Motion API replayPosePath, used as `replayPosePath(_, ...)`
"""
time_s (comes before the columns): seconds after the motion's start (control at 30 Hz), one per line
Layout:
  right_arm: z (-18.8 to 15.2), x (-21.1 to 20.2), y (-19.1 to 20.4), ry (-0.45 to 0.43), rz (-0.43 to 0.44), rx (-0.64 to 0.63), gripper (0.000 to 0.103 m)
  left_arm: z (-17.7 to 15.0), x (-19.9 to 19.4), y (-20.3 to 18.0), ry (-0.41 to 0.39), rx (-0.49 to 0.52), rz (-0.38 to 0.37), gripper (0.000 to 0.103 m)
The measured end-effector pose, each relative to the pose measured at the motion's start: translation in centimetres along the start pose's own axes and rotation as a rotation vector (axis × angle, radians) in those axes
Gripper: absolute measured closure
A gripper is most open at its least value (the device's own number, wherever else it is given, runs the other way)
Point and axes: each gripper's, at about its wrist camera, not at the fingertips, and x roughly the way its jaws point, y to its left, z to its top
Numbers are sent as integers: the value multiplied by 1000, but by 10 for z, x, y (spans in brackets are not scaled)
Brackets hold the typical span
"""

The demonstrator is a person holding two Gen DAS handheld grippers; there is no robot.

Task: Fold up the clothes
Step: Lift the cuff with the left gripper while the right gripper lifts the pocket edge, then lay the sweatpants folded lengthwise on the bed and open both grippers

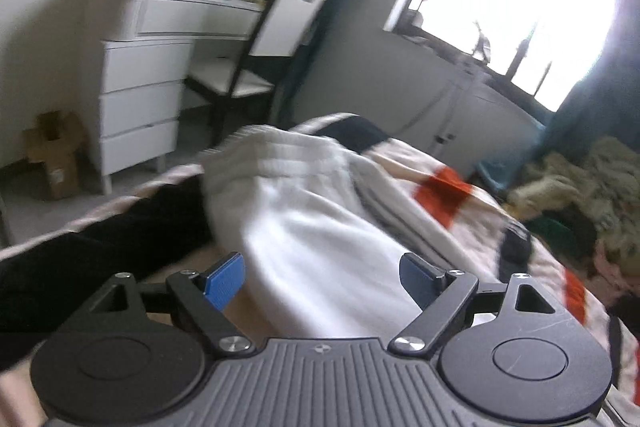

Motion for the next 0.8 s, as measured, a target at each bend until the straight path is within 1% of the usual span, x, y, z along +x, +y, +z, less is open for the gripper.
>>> replayPosePath(0.03,2,-2,2,-49,-31,-35,31,-4,-1,-10,1,12,-18,17)
replayPosePath(0.07,5,0,-2,-57,-25,-9,31,-8,-2,-20,2,24,-37,17)
replayPosePath(0.13,13,6,-12,-51,5,68,30,-23,-3,-43,-5,63,-80,17)
replayPosePath(0.23,16,5,-29,-14,78,152,30,-53,1,-82,6,145,-184,17)
replayPosePath(0.3,17,5,-39,-10,116,238,31,-73,4,-106,19,206,-257,17)
replayPosePath(0.37,17,2,-45,-21,136,324,32,-92,6,-129,19,275,-306,17)
replayPosePath(0.43,13,-4,-46,-20,118,372,32,-111,11,-150,17,344,-347,17)
replayPosePath(0.5,13,-3,-36,-3,85,388,31,-132,18,-167,28,427,-366,17)
replayPosePath(0.57,8,-4,-27,43,46,378,31,-155,24,-178,64,497,-363,17)
replayPosePath(0.63,2,-6,-23,79,46,394,31,-174,31,-186,108,569,-342,17)
replayPosePath(0.67,-1,-6,-22,96,52,410,31,-179,33,-188,116,594,-333,17)
replayPosePath(0.73,-5,-6,-25,113,63,428,28,-184,37,-190,122,632,-318,16)
replayPosePath(0.8,-7,-3,-24,119,69,423,28,-180,39,-184,147,599,-331,16)
